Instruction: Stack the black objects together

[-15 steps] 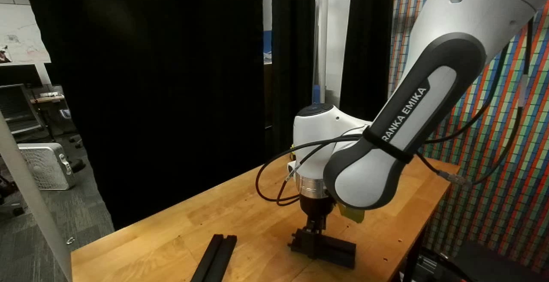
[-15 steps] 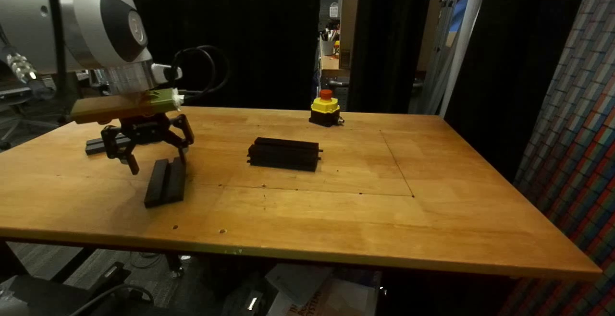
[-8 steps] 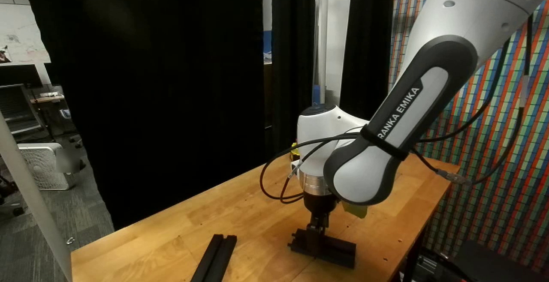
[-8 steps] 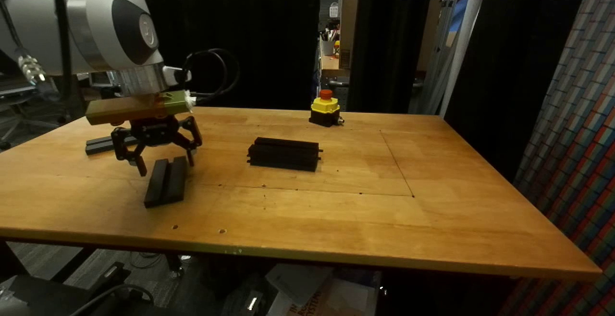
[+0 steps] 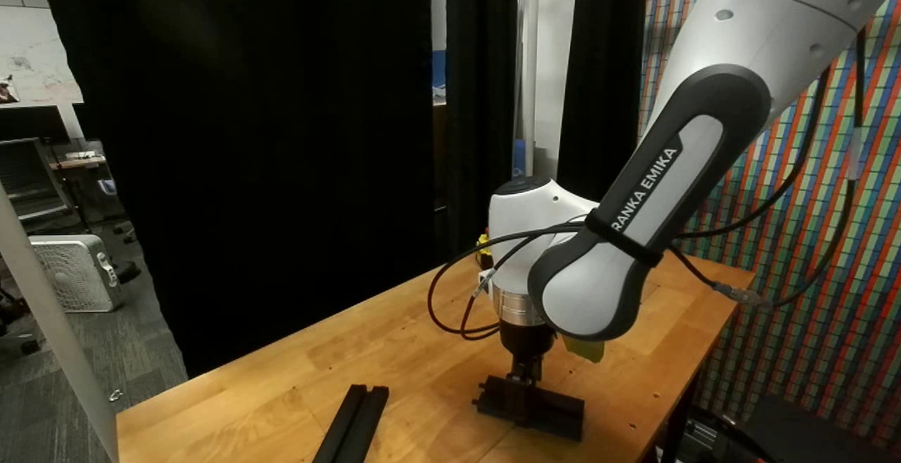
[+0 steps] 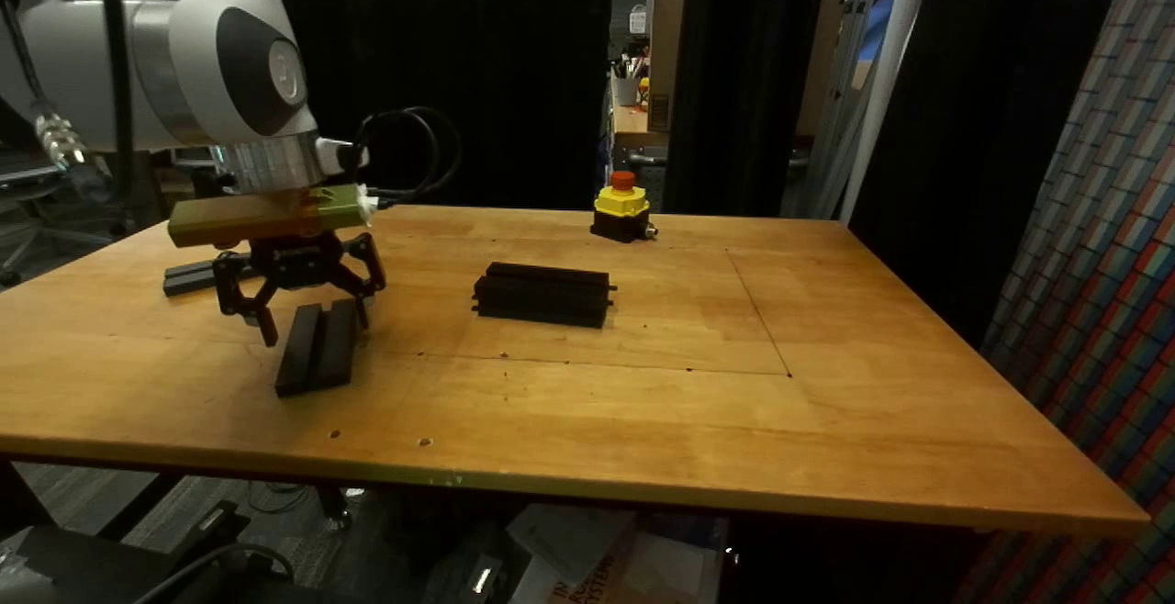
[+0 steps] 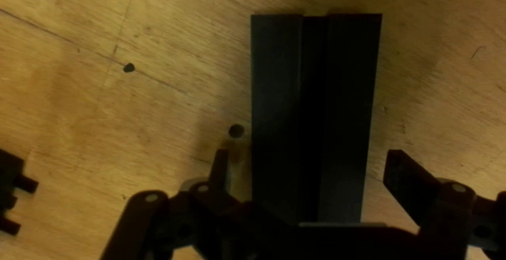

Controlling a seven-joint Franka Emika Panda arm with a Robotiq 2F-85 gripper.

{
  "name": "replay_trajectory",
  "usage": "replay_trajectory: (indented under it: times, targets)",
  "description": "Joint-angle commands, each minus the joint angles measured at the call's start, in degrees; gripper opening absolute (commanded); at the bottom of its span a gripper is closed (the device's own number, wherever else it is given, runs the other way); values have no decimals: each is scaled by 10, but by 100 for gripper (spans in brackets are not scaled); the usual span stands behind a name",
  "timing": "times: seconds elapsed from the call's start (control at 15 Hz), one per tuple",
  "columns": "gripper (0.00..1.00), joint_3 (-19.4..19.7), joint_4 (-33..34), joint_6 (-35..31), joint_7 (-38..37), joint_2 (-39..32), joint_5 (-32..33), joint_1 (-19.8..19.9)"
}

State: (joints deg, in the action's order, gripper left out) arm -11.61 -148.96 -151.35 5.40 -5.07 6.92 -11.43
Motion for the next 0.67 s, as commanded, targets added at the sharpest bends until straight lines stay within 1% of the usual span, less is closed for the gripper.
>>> replay_trajectory:
  times: [0.0,0.4,0.47,0.53,0.6]
  targets:
    - [100,-3,3,-14,32,-6,-29,6]
    - [100,-6,0,-29,71,-14,-63,12]
    - [75,-6,0,-31,77,-15,-67,13]
    - [74,-6,-1,-34,81,-15,-68,14]
    - [68,-6,-1,-34,85,-15,-70,15]
